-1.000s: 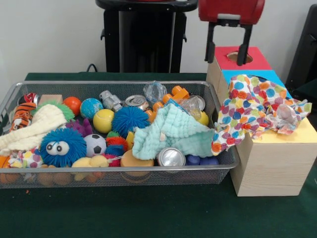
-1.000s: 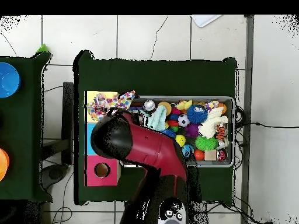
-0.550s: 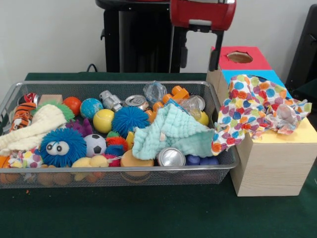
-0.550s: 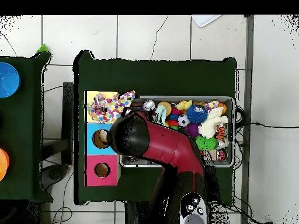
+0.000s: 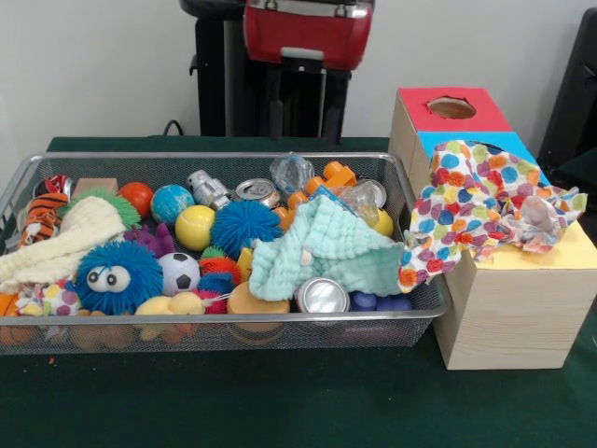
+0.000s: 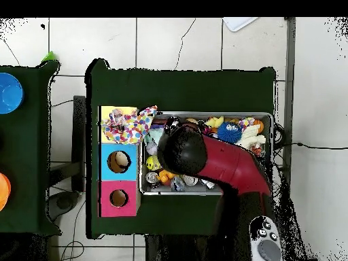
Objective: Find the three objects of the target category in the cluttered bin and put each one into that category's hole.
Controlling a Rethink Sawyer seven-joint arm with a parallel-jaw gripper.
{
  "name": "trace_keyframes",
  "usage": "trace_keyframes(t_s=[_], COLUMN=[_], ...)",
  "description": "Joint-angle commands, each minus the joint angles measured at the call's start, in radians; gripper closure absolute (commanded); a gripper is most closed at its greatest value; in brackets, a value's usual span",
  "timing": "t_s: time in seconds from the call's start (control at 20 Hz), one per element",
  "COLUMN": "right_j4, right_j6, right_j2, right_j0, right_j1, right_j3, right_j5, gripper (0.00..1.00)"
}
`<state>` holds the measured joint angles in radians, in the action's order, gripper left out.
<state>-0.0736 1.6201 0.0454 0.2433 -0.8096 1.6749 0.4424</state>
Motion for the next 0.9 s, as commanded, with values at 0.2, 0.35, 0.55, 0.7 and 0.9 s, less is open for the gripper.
trace_keyframes(t_s=[0.2, 0.35, 0.55, 0.7, 0.9], right_j4=[0.123, 0.157, 0.196, 0.225, 0.267], right_j6=[-0.218, -0.239, -0.259, -0.287, -0.314], right_j2=[-0.189, -0.219, -0.257, -0.294, -0.332], right_j0=[0.135, 0.168, 0.200, 0.228, 0.259], right_j1=[0.043, 0.049, 0.061, 0.084, 0.114], right_j3=[-0.103, -0.141, -0.201, -0.255, -0.325], right_j5=[0.211, 0.248, 0.306, 0.344, 0.385], gripper=[0.00, 0.00, 0.00, 0.00, 0.00])
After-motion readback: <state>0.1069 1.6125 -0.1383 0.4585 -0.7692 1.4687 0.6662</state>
